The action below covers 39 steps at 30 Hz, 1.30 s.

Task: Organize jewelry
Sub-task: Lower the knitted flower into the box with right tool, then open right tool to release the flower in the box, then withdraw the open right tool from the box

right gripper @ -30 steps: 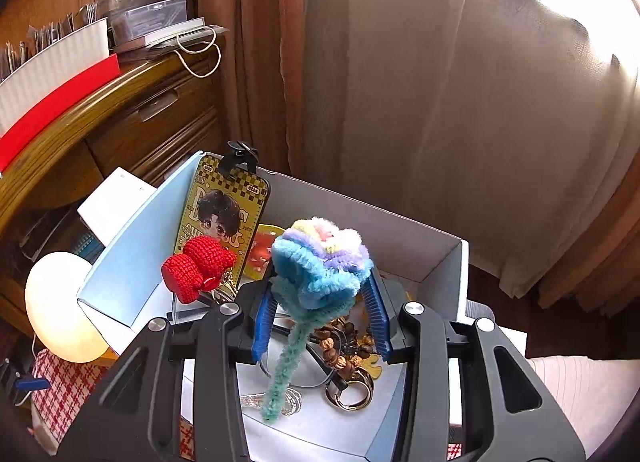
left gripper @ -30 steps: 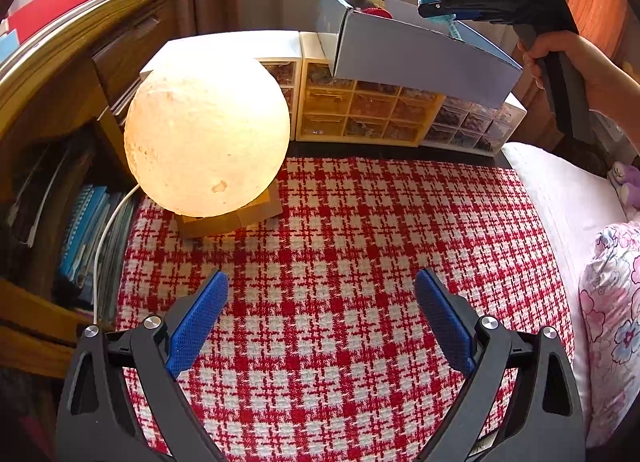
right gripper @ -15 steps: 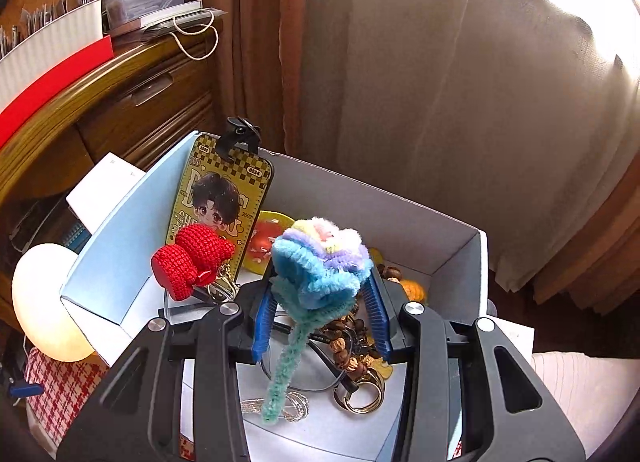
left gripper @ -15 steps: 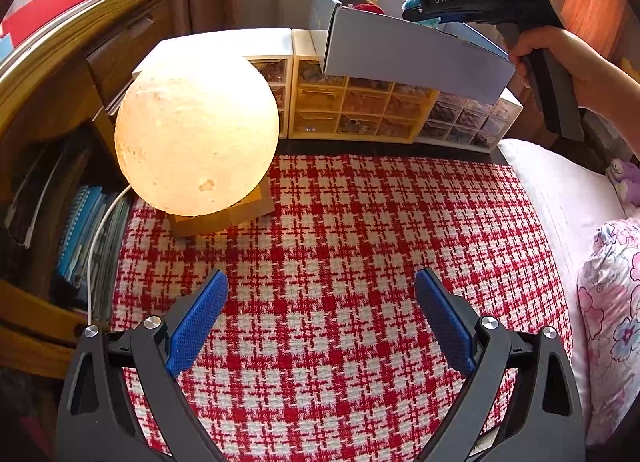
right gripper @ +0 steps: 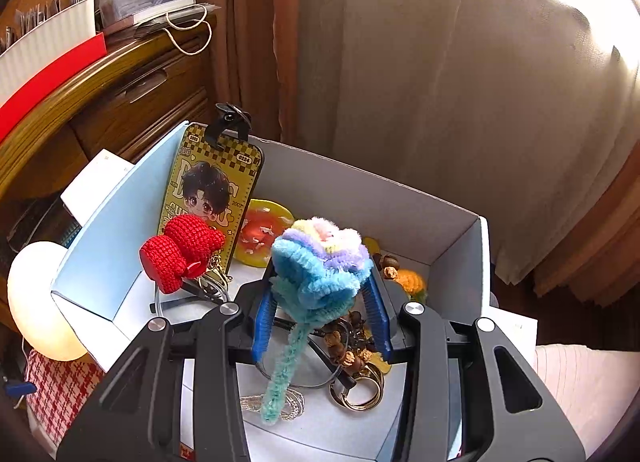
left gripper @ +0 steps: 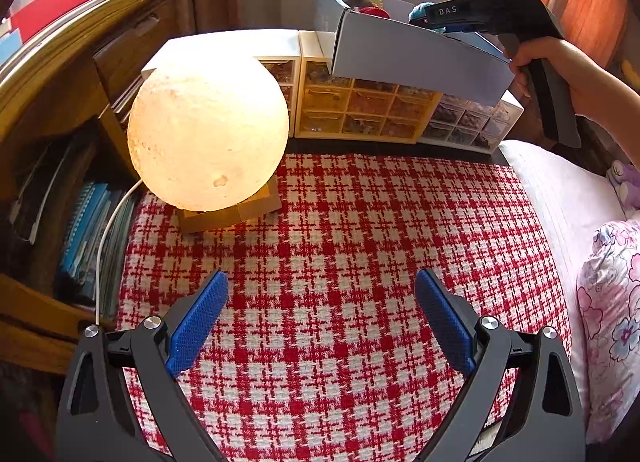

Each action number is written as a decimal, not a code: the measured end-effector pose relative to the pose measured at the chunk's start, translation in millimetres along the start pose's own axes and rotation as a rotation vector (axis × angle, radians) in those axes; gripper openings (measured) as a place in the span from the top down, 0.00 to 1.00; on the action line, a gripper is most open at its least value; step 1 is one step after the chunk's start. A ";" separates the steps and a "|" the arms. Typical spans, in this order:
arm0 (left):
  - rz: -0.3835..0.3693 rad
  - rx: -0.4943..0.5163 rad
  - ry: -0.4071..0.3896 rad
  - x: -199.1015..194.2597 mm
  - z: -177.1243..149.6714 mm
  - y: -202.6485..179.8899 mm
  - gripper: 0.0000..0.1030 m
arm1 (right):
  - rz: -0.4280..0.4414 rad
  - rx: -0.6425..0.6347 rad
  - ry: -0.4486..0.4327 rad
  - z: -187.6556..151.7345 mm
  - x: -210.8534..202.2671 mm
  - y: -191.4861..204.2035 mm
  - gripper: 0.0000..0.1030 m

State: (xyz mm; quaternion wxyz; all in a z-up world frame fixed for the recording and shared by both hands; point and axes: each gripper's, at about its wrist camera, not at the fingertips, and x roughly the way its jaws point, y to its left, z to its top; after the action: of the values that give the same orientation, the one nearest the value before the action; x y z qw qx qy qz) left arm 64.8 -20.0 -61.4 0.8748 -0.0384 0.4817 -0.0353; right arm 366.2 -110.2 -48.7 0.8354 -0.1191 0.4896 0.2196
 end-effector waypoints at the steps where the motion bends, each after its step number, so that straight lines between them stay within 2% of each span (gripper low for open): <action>1: 0.001 0.001 0.001 0.1 -0.3 -0.2 0.09 | -0.003 0.000 -0.002 -0.2 -0.1 0.3 0.62; 16: 0.006 -0.005 0.009 -0.3 -1.6 0.5 0.09 | 0.000 0.024 -0.007 -3.6 -2.3 -5.5 0.58; 18: 0.002 -0.004 0.008 -0.3 -1.7 -0.2 0.09 | -0.004 0.026 -0.019 -3.0 -5.7 -6.4 0.45; 23: -0.002 0.003 0.009 0.2 -2.5 -1.8 0.09 | 0.041 0.061 -0.075 -1.0 -23.4 -10.7 0.23; 24: -0.003 0.003 0.009 0.3 -2.6 -1.9 0.09 | 0.051 0.065 -0.091 -1.0 -28.9 -10.9 0.20; 26: -0.003 0.003 0.008 0.5 -3.1 -1.8 0.09 | 0.088 0.073 -0.121 -3.0 -40.9 -11.8 0.19; 29: 0.000 0.001 0.012 2.4 -2.9 -2.6 0.09 | 0.078 0.071 -0.141 -6.7 -52.1 -13.0 0.07; 31: -0.001 0.000 0.014 4.1 -1.9 -4.2 0.09 | 0.032 0.053 -0.136 -7.1 -49.9 -15.2 0.07; 33: -0.005 0.005 0.009 3.6 -1.2 -7.3 0.09 | 0.021 0.049 -0.113 -7.1 -43.5 -18.7 0.07; 39: -0.009 0.046 -0.014 0.1 -3.0 -14.4 0.08 | 0.105 0.110 -0.178 -21.7 -63.8 -20.9 0.07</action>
State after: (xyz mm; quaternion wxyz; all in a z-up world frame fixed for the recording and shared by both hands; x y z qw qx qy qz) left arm 62.0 -34.4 -61.7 0.8786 -0.0208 0.4745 -0.0502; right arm 332.6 -153.4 -4.2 0.8682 -0.0271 0.4302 0.2457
